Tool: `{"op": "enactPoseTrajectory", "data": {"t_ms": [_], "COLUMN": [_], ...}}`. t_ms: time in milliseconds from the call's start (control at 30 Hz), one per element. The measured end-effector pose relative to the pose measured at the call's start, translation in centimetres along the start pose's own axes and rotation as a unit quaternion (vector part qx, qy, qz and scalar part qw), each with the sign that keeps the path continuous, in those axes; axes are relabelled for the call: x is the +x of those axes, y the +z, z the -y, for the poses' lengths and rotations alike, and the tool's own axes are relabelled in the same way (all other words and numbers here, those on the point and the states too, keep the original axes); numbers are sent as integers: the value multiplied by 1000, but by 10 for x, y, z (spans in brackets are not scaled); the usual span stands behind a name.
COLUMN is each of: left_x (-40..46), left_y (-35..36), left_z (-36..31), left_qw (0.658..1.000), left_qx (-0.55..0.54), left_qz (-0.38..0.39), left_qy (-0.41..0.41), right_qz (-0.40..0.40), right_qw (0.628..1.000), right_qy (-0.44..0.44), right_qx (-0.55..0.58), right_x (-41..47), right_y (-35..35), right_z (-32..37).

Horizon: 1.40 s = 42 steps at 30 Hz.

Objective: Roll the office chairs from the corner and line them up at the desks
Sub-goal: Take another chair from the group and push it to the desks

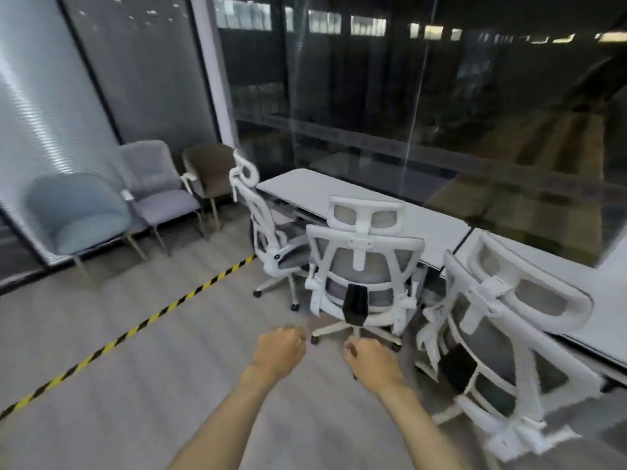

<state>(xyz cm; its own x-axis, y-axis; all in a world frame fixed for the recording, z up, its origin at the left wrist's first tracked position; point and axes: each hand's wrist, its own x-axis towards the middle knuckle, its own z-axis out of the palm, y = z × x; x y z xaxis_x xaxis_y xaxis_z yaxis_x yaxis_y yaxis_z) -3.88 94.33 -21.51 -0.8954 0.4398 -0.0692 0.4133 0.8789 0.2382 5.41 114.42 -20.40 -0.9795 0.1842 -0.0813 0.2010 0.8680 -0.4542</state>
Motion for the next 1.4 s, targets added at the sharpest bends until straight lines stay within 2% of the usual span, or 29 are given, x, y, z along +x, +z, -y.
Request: {"op": "enactPoseTrajectory", "data": {"t_ms": [200,433,533,733,900,1000,1267,1400], "left_x": [-120,-283,-355,-481,-539,-564,-614,-645], "left_y": [-29,-55,-67,-89,-100,-108,-154,-177], "left_z": [165,375,455,599,682,733,888,958], "left_qw": [994,971,953,905,851,832,781,744], "left_qx": [1,-26,-36,-67,-105,-91,-96,-102], "left_qz": [-36,-74,-95,-128,-176,-193,-184,-208], "left_qy": [-106,-228,-284,-400,-484,-513,-588,-626], "right_qz": [46,79,108,150,165,185,266,273], "right_qw": [992,966,955,906,865,848,799,770], "right_qy": [-101,-232,-264,-387,-464,-490,-535,-571], "right_qx": [-60,-87,-78,-86,-97,-80,-71,-78], "right_x": [-15,-49,-71,-113,-121,-117,-92,-84], "right_y": [84,206,257,346,404,444,551,591], "right_z": [159,391,482,660,777,841,1006,1096]}}
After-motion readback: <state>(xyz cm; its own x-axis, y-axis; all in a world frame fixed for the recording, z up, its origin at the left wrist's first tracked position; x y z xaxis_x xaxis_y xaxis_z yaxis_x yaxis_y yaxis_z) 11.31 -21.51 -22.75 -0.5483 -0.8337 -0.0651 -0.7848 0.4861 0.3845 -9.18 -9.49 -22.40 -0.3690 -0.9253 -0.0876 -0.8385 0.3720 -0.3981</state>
